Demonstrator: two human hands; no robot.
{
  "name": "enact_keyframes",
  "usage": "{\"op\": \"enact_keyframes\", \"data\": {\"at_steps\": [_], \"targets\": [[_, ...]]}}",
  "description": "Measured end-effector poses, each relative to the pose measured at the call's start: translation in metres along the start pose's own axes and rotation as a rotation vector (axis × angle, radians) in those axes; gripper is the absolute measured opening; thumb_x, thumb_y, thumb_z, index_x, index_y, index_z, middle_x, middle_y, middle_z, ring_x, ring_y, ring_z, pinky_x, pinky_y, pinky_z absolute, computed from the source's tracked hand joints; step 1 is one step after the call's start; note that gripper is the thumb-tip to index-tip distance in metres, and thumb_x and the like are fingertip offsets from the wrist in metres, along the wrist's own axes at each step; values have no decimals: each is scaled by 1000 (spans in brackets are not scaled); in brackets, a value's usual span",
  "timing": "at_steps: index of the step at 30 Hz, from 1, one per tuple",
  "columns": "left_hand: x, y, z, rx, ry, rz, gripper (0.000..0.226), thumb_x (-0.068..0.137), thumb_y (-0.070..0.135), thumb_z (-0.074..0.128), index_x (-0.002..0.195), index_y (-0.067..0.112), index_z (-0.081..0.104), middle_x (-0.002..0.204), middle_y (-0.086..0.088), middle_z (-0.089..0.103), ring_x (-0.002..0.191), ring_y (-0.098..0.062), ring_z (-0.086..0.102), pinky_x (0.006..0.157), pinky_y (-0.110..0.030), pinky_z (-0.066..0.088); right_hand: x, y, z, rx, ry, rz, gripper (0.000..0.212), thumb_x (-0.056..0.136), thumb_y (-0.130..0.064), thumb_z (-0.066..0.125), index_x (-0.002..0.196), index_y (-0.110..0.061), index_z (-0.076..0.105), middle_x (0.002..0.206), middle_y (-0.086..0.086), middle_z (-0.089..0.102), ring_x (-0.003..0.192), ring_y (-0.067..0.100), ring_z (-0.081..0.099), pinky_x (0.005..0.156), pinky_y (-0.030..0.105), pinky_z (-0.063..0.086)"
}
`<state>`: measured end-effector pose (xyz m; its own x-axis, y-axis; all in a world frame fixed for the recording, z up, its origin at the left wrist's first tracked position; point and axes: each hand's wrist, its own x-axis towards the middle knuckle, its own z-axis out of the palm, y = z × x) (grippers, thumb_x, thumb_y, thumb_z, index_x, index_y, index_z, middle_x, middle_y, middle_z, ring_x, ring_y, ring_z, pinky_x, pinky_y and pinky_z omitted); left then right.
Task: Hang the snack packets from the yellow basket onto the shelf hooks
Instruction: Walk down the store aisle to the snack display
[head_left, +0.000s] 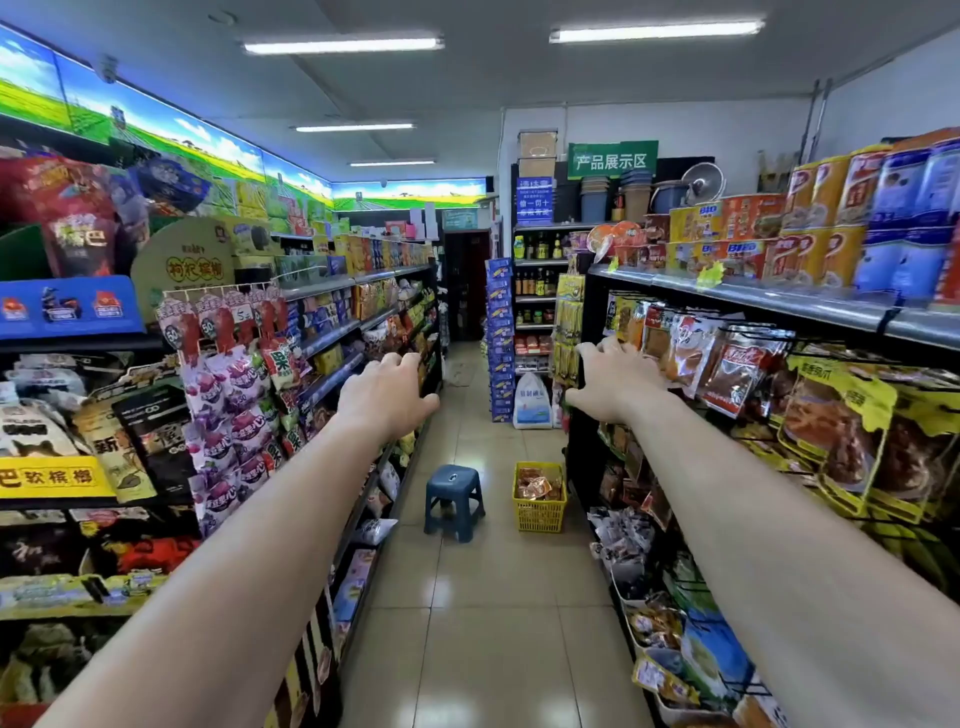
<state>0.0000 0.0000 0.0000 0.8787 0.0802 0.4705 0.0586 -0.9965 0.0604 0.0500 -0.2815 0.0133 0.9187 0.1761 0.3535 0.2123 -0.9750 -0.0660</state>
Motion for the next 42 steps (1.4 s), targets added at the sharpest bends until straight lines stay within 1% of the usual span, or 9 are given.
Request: {"op": "enact_keyframes", "data": {"at_steps": [5, 9, 13, 16, 20, 27, 33, 38, 42], "targets": [[80, 0, 34, -31, -58, -33, 65, 92, 53, 51, 146, 20, 37, 143, -9, 49, 128, -30, 50, 95, -49, 51, 78, 5, 26, -11, -14, -5, 66, 92, -47, 53, 149, -22, 31, 149, 13, 37, 136, 36, 36, 101, 51, 42], [155, 5, 95, -26, -77, -18, 68, 91, 50, 50, 150, 21, 34, 148, -9, 46, 136, -31, 44, 100, -50, 48, 162, 24, 77, 2, -4, 0, 70, 91, -49, 54, 150, -20, 29, 147, 13, 40, 134, 36, 39, 102, 49, 43], [245, 3, 168, -17, -98, -44, 68, 91, 53, 52, 149, 22, 34, 144, -8, 48, 129, -31, 50, 93, -47, 49, 260, 52, 136, -10, -47, -19, 72, 92, -49, 54, 151, -18, 27, 151, 12, 36, 138, 36, 34, 104, 51, 38], [321, 3, 204, -19, -119, -99, 70, 92, 54, 53, 150, 22, 32, 145, -9, 46, 128, -33, 50, 90, -49, 52, 346, 78, 156, -26, -59, -16, 69, 92, -48, 54, 149, -18, 30, 152, 12, 35, 139, 36, 33, 105, 52, 38], [416, 5, 241, -7, -134, -89, 70, 93, 54, 51, 151, 22, 30, 145, -8, 45, 127, -32, 51, 89, -47, 52, 453, 100, 175, 8, -91, 42, 70, 91, -52, 51, 149, -20, 31, 152, 12, 35, 139, 36, 35, 104, 52, 39], [575, -5, 342, -22, -145, -87, 70, 93, 53, 51, 151, 20, 31, 147, -9, 44, 128, -33, 50, 93, -48, 51, 612, 99, 257, -64, -119, -47, 71, 90, -53, 54, 149, -21, 32, 149, 11, 39, 136, 35, 39, 104, 51, 40], [718, -25, 430, -16, -162, -33, 68, 92, 54, 52, 149, 21, 34, 146, -9, 45, 129, -32, 50, 96, -48, 50, 762, 100, 319, -113, -140, -5, 80, 88, -58, 57, 153, -22, 29, 155, 11, 34, 140, 35, 35, 107, 52, 36], [840, -42, 467, -67, -151, -30, 70, 93, 53, 51, 151, 21, 30, 148, -8, 43, 129, -33, 49, 98, -49, 49, 889, 89, 346, -59, -106, -2, 68, 89, -51, 56, 146, -21, 35, 147, 11, 41, 133, 35, 41, 103, 52, 41], [922, -42, 509, -62, -155, 9, 66, 94, 50, 51, 150, 20, 33, 147, -9, 44, 126, -33, 52, 93, -49, 51, 976, 91, 379, -71, -98, -12, 69, 89, -50, 56, 147, -21, 34, 147, 12, 40, 134, 36, 40, 103, 50, 41]]}}
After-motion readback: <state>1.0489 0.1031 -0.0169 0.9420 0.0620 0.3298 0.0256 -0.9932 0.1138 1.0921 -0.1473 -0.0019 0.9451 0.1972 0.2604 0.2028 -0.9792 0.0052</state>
